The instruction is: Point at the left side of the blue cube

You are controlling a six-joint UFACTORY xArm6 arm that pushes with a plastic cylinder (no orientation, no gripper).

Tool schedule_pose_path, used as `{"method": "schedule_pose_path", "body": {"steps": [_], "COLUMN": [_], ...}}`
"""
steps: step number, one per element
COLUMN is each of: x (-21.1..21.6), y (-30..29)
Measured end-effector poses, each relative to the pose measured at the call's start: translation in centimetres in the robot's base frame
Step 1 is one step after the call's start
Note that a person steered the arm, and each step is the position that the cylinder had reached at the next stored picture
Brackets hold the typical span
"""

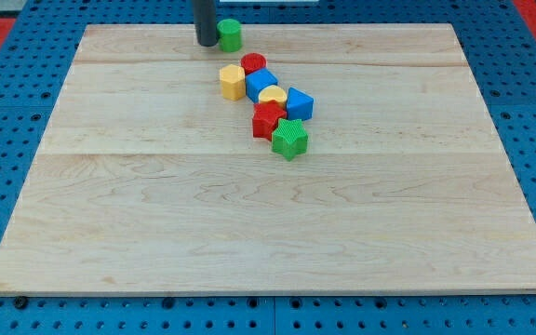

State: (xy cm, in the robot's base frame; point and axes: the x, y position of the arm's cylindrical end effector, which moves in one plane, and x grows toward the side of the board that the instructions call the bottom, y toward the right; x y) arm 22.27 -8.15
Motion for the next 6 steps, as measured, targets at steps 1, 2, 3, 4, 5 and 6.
{"method": "schedule_pose_path", "body": {"steps": [1,2,3,4,5,6], "x": [-0.8,2.9,8.7,13.1,13.9,13.0], "y": [0.6,-2.1,-2.4,0.5,5.8,5.9]}}
